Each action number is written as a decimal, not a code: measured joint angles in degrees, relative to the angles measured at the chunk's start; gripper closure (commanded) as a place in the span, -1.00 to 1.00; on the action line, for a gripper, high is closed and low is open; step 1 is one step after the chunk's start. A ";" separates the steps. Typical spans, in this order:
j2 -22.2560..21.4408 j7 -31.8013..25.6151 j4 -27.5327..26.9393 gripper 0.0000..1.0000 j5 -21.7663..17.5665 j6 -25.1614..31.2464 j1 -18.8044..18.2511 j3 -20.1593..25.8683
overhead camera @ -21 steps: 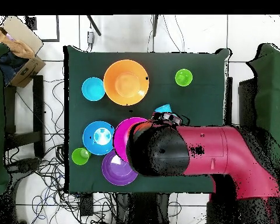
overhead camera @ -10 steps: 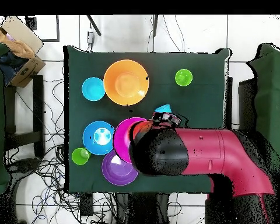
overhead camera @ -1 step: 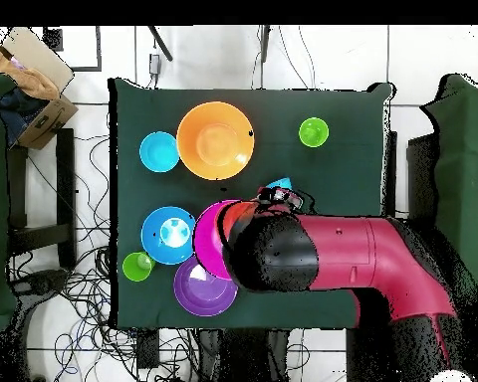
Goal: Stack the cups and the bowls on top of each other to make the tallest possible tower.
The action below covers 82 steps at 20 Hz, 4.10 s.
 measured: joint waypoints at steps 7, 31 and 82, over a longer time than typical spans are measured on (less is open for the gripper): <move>1.57 0.00 0.08 1.00 0.00 -1.68 1.17 -1.62; 7.14 0.00 2.38 1.00 0.02 -9.72 4.64 -6.69; 12.60 0.00 8.99 1.00 0.17 -20.37 5.66 -10.04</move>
